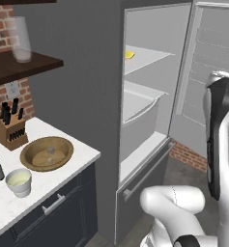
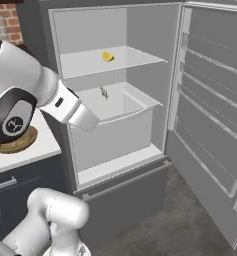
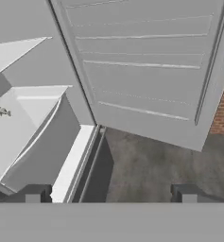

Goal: Grab a lemon wedge from the fridge and one ice cube from the ice bowl, and put them in the glass of lemonade.

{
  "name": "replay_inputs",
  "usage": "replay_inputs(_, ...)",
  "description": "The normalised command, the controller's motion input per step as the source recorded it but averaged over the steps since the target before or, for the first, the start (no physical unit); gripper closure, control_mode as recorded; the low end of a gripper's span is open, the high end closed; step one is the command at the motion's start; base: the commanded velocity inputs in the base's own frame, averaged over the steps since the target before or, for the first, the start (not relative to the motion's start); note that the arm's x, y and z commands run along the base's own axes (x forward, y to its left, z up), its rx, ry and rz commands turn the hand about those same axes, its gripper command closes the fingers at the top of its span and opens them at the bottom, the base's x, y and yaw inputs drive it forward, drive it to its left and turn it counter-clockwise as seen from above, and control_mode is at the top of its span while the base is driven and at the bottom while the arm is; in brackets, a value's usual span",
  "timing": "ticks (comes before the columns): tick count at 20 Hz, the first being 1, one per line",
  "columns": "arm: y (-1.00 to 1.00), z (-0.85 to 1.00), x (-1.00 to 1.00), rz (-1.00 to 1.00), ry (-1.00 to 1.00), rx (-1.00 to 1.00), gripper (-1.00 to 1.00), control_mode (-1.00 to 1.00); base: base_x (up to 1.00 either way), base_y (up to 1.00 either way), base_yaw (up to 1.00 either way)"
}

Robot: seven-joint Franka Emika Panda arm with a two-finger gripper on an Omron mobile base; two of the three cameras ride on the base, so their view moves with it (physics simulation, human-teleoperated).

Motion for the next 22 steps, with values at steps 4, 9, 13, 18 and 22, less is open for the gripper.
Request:
replay_inputs(4,0.26,0.16,-0.84,0.04,-0.02,0.02,-1.00,-1.00,0.00,0.00,0.00)
replay_inputs(9,0.26,0.16,-0.68,0.13,-0.11,0.00,-1.00,-1.00,0.00,0.00,0.00)
replay_inputs(13,0.19,-0.21,-0.49,0.37,-0.05,0.00,-1.00,-1.00,0.00,0.00,0.00)
replay_inputs(18,0.00,0.00,0.00,0.00,0.00,0.00,-1.00,-1.00,0.00,0.00,0.00)
replay_inputs(22,0.00,0.00,0.00,0.00,0.00,0.00,-1.00,-1.00,0.00,0.00,0.00)
